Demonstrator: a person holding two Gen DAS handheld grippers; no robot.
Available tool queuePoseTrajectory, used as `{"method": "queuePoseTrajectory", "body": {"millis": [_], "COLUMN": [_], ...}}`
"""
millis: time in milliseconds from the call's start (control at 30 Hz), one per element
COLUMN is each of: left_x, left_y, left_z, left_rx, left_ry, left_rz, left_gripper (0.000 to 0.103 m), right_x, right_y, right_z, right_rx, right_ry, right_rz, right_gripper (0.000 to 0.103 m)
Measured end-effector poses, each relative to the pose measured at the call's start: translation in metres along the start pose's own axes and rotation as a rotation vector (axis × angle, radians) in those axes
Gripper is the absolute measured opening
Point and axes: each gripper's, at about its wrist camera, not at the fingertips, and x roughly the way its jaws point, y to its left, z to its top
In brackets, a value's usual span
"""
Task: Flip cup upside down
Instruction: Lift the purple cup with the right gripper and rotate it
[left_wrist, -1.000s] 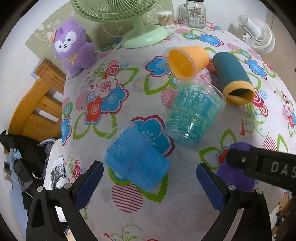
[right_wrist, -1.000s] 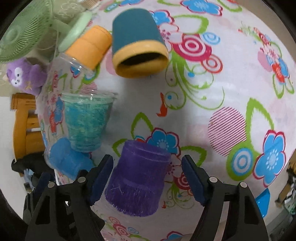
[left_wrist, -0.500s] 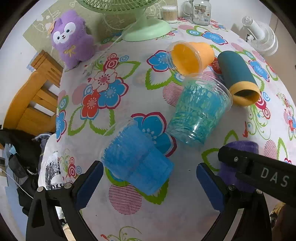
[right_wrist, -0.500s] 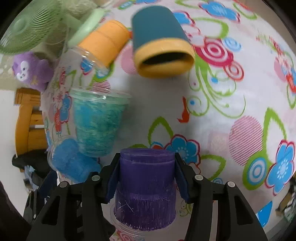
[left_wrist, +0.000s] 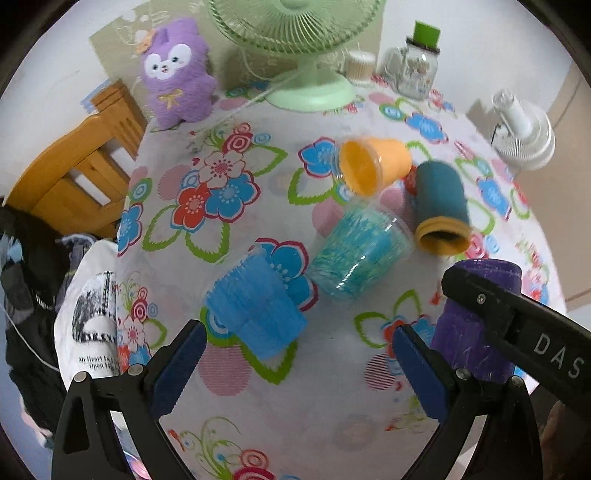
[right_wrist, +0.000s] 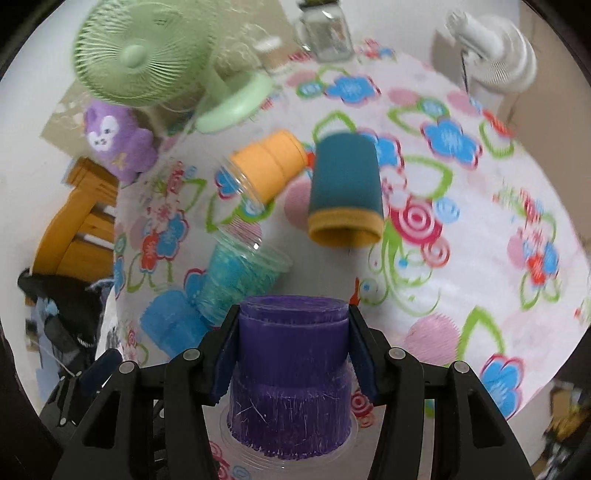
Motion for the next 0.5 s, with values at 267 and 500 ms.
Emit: {"method": "queuePoseTrajectory", "body": {"millis": [267, 500], "left_x": [-0.038, -0.061], "left_y": [-0.012, -0.021], "left_z": [-0.003, -0.015], "left_rx": [-0.116, -0.180], "left_ry": [-0.057, -0.084], "left_rz": [-0.010, -0.016], "left_gripper": [0.101, 0.101], "right_x": [-0.049, -0.081], "right_y": [-0.009, -0.020], "right_z": [0.012, 0.013], "right_rx": [-0.142, -0.232], "right_ry": [-0.099, -0.170], "right_rz": [0.049, 0.092], "right_gripper": [0.056, 0.056]}}
